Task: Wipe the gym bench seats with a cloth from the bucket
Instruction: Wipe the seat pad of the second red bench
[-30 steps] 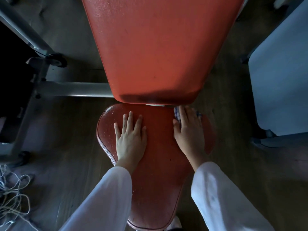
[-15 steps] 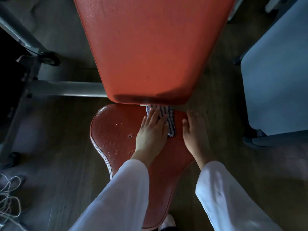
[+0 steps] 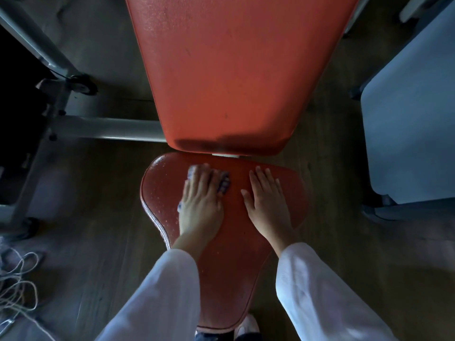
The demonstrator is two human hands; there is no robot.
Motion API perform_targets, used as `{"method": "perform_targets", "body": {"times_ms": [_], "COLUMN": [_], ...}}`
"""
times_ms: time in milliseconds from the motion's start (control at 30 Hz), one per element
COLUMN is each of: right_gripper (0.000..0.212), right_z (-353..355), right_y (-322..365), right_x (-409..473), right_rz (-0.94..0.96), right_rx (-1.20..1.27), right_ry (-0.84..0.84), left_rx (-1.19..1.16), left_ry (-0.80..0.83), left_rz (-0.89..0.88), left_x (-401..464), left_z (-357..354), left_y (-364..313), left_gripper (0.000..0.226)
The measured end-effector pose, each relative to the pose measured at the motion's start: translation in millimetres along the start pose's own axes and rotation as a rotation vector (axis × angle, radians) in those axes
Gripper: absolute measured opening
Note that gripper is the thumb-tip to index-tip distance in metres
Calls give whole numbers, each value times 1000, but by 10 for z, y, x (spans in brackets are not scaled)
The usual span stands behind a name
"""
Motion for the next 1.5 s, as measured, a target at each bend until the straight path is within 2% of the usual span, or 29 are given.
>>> {"method": "perform_targets", "body": {"times_ms": [100,167,300,400,467,567,667,733,800,867,933,1000,1033,1100,1200,1267,1300,1400,1500], "right_gripper": [54,55,56,55,55,55,55,54,55,55,55,55,55,59,63,60,59,56,56], "right_z": [-8,-11,-26,-27,-26,-25,-22,-25,-32,-36,-34,-38,-38,-41,-40,-39,-41,-37,-53], "right_y": [33,46,56,54,62,64,61,63,61,65,75,94,103,124,139,144,144,146,156], "right_x": [10,21,31,23,20,24,22,18,15,10,10,18,22,24,23,26,27,24,11], "right_rz": [-17,-26,-13,0,4,-1,0,6,4,-5,-17,-33,-43,-64,-82,-75,-73,-75,-100], "right_rx": [3,9,-3,-23,-35,-46,-49,-47,-40,-32,-30,-38,-37,-18,0,-8,-12,-24,-10], "right_ry": [-19,-34,-53,-67,-69,-66,-72,-77,-75,-65,-56,-47,-44,-35,-24,-31,-34,-46,-17], "left_rx": [53,111,128,91,96,126,181,257,287,142,52,107,161,178,188,189,167,74,35], "left_ry": [61,50,52,33,-7,18,70,39,17,10,-34,-62,-49,0,54,22,5,-27,-37], "left_rz": [-104,-58,126,171,65,-235,-295,-227,-75,143,238,104,-31,-246,-349,-291,-207,160,267], "left_x": [-31,121,454,458,371,199,337,522,610,575,507,451,402,268,216,337,404,494,441], "left_z": [-30,38,238,241,170,62,66,84,154,233,280,276,228,127,113,171,224,328,351], "left_y": [9,197,590,586,442,202,351,633,874,965,908,759,650,460,369,476,562,820,822], "left_gripper": [73,73,51,49,47,54,57,61,67,53,47,50,54,49,47,52,54,49,48]}}
Point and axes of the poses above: each hand's wrist, its own x-axis towards the middle knuckle, its own z-axis out of the back of the hand, y = z × x, the point moved 6 cm from there along x, towards the middle knuckle, and after that the axes turned 4 degrees about z, right-handed, at the moved point
